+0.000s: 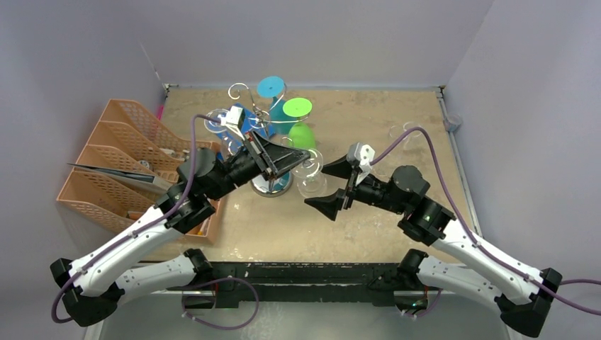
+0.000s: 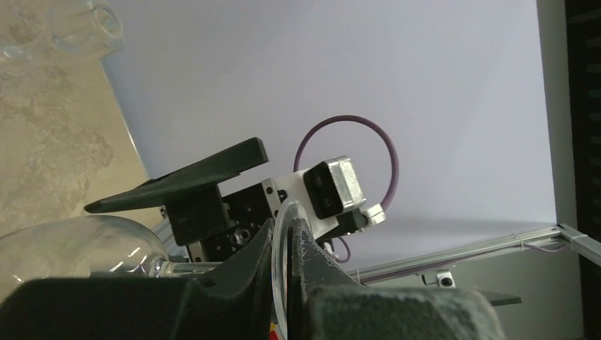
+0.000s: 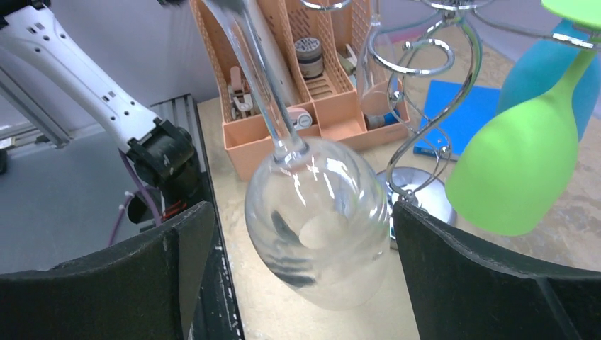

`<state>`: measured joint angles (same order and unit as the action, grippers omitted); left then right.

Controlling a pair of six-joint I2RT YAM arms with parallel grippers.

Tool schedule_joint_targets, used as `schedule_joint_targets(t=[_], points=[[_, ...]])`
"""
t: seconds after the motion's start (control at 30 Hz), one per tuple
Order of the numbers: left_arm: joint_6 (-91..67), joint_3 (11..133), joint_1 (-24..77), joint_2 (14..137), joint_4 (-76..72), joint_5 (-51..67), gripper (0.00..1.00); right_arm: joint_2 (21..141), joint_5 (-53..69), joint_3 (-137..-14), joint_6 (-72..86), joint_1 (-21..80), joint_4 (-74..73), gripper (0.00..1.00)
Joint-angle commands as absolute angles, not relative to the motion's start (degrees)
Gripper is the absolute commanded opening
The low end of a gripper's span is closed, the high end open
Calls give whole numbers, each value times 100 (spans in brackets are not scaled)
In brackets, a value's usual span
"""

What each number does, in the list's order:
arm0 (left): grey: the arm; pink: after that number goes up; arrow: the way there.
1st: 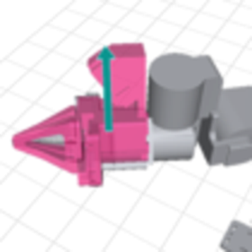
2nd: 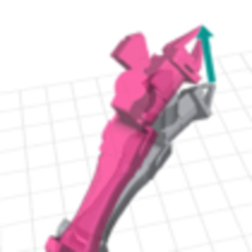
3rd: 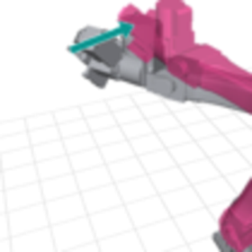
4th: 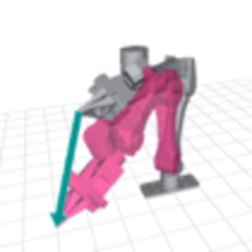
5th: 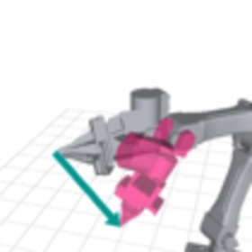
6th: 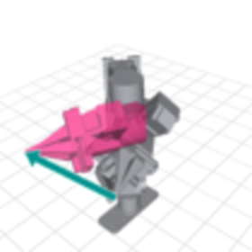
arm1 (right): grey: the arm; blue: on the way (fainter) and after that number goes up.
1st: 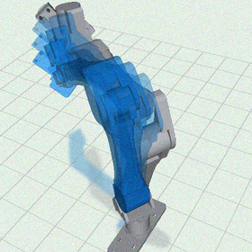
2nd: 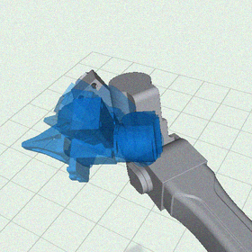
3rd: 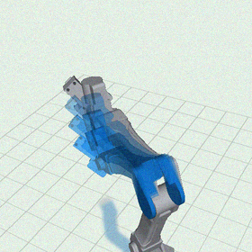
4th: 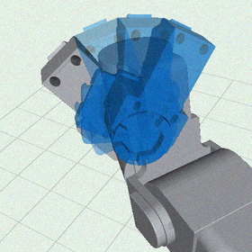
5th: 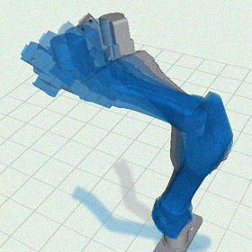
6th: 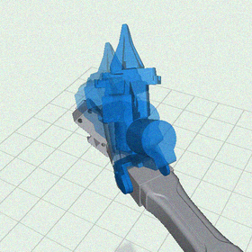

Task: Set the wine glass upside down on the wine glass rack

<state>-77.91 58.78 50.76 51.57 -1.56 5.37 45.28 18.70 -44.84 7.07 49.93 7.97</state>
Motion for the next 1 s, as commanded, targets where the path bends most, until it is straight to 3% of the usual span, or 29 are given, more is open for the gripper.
schedule_joint_targets(t=[0.0, 0.1, 0.23, 0.47, 0.5, 0.57, 0.67, 0.7, 0.83, 0.97], points=[[-7677, 6170, 5072, 5223, -318, 617, 0, 4466, 1911, -4918, 802, 4992, 964, 95], [-7701, 6170, 5083, 5283, -357, 688, 0, 4612, 1872, -4935, 783, 4986, 1187, 81], [-7776, 6161, 5079, 5340, -425, 739, 0, 4852, 2250, -5062, 716, 4992, 1304, 50], [-7854, 6107, 5077, 5281, -463, 684, 0, 4976, 2312, -4989, 824, 4989, 1665, 30], [-7849, 6108, 5076, 5274, -461, 667, 0, 4996, 2299, -5008, 845, 4992, 1666, 23], [-7869, 6094, 5077, 5265, -466, 649, 0, 5070, 2294, -5118, 841, 4987, 1525, 0], [-7854, 6058, 5072, 5264, -516, 645, 0, 5113, 2274, -5170, 813, 4987, 1409, 0], [-7823, 6056, 5071, 5260, -490, 615, 6, 5109, 2238, -5154, 823, 4988, 1447, 0], [-7443, 6106, 5080, 5098, -161, 243, 48, 5106, 2046, -5032, 945, 4992, 1683, 0], [-6783, 6365, 5079, 4840, 849, -445, 62, 5135, 1423, -5165, 980, 4989, 1545, 0]])
